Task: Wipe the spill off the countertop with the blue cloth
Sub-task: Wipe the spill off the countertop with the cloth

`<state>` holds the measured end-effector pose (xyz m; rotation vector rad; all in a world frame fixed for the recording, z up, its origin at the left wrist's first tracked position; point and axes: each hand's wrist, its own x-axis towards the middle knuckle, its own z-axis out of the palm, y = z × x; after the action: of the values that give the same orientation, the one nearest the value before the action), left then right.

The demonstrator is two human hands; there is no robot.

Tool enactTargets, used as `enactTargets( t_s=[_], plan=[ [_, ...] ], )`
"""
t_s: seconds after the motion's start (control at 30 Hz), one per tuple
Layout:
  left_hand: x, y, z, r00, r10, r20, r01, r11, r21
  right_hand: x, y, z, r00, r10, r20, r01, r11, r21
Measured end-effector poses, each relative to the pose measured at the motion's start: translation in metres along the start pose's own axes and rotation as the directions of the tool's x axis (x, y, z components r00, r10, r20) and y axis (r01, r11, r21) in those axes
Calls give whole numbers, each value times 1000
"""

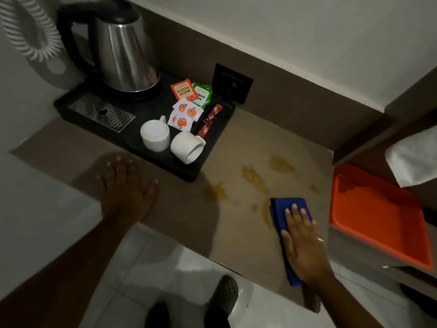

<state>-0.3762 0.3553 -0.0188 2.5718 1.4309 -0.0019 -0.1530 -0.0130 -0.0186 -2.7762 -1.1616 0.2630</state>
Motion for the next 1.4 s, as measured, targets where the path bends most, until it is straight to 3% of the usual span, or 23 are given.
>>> enactTargets(
  t_s=[0.07, 0.13, 0.2, 0.27, 0.4, 0.5, 0.63, 0.77, 0.83, 0.9, 0.97, 1.03, 1.1, 1.17, 1.2, 1.27, 1.3, 1.33, 1.37, 1.4],
  plan=[
    [2, -3, 1, 1000, -20, -5, 20, 1000, -9, 0, 28, -7, 997, 66, -36, -66, 998, 11],
    [2, -2, 3, 999, -19, -33, 19, 1000, -18, 24, 36, -12, 968, 240, -68, -238, 970, 41],
    [2, -1, 4, 999, -25, -44, 23, 999, -32, 63, 19, -12, 906, 417, -78, -414, 909, 56],
    [1, -1, 4, 998, -35, -48, 33, 999, -42, 94, -10, -10, 871, 488, -61, -482, 872, 89],
    [4, 0, 3, 997, -58, -55, 56, 998, -32, 79, -31, -2, 989, 143, -41, -141, 989, 38],
    [7, 0, 0, 996, -78, -31, 77, 996, -38, 55, 6, -9, 998, 63, -5, -63, 997, 52],
    [12, -2, 1, 996, -82, -25, 81, 996, -43, 104, 31, -23, 955, 290, -59, -289, 957, 33],
    [15, -2, 6, 995, -94, -39, 92, 995, -30, 190, -4, -30, 817, 573, -57, -568, 818, 88],
    [16, -3, 7, 995, -97, -38, 97, 995, -17, 209, -36, -24, 896, 443, -43, -438, 895, 86],
    [17, -4, 7, 995, -97, -32, 97, 995, -1, 196, -49, -17, 994, 112, -16, -112, 994, 21],
    [17, -5, 8, 994, -103, -24, 103, 995, 3, 165, -28, -22, 988, -142, 63, 142, 990, -1],
    [18, -6, 9, 994, -110, -22, 110, 994, -6, 142, 14, -32, 980, -178, 85, 178, 984, 4],
    [19, -7, 10, 994, -109, -16, 108, 994, -12, 147, 47, -41, 999, -18, 27, 17, 1000, 18],
    [19, -8, 11, 994, -112, -15, 112, 994, -17, 174, 46, -40, 968, 249, -42, -249, 968, -3],
    [19, -9, 12, 994, -113, -11, 113, 993, -18, 192, 33, -38, 911, 403, -83, -404, 915, 4],
    [20, -9, 11, 994, -112, -9, 111, 993, -29, 230, -5, -38, 709, 699, -96, -688, 715, 124],
    [20, -9, 11, 994, -110, -9, 110, 993, -39, 249, -25, -39, 620, 783, -47, -764, 616, 192],
    [21, -9, 10, 994, -110, -6, 110, 993, -44, 265, -44, -41, 583, 813, 0, -790, 566, 237],
    [21, -8, 10, 993, -115, -2, 115, 992, -46, 279, -62, -40, 600, 800, 13, -775, 578, 254],
    [21, -8, 11, 992, -123, 0, 123, 991, -44, 290, -80, -37, 663, 749, 2, -726, 642, 248]
  ],
)
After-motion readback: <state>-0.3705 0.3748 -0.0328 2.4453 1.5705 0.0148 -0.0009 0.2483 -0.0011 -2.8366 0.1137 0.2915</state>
